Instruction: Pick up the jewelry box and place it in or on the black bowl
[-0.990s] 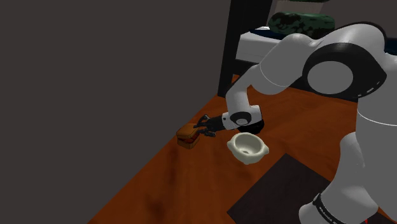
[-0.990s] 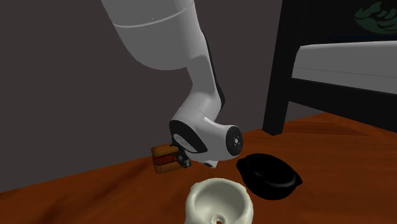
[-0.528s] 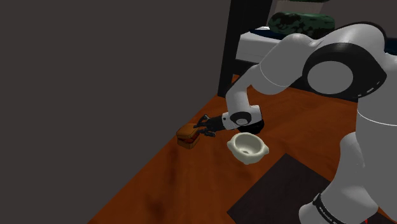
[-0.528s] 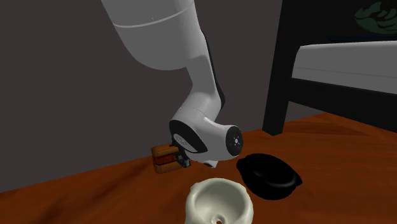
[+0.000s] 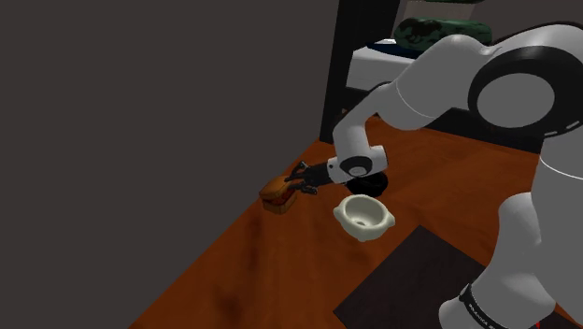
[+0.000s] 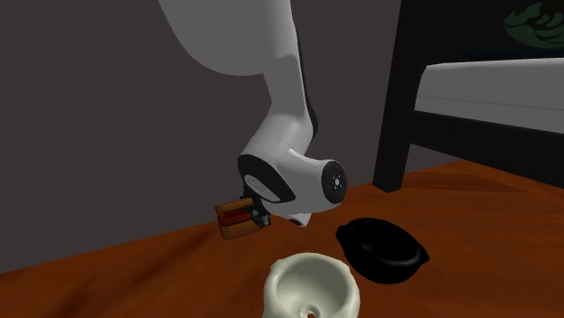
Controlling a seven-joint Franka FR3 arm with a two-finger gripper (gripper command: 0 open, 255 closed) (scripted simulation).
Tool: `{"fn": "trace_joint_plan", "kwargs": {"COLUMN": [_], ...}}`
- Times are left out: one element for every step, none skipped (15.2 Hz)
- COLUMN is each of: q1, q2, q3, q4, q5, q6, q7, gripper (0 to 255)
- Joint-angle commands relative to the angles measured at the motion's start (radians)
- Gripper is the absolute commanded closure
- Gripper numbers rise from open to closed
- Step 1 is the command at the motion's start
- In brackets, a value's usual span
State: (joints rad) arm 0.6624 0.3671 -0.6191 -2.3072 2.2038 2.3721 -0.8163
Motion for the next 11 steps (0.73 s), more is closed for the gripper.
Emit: {"fn": "trace_joint_plan", "kwargs": {"q1": [0.005,0.008,0.011,0.014,0.016,0.019,0.022,0.025,0.027,0.03,0.032], "q2": [-0.027,-0.042,-0.056,-0.07,-0.084,-0.099,-0.113,-0.127,-0.141,-0.155,-0.168], "q3": [-0.005,-0.007,-0.009,-0.011,-0.013,-0.014,-0.016,-0.017,-0.018,-0.019,-0.02], "q4": [-0.004,-0.006,-0.008,-0.009,-0.01,-0.012,-0.013,-0.014,-0.014,-0.015,-0.016], "q5": [-0.021,-0.032,-0.043,-0.054,-0.066,-0.078,-0.09,-0.102,-0.115,-0.127,-0.14], "q6": [0.018,0.029,0.039,0.05,0.061,0.072,0.083,0.093,0.104,0.115,0.126], "q7": [0.014,0.022,0.03,0.038,0.047,0.056,0.065,0.075,0.085,0.095,0.105], "gripper": [255,255,255,255,255,255,255,255,255,255,255]}}
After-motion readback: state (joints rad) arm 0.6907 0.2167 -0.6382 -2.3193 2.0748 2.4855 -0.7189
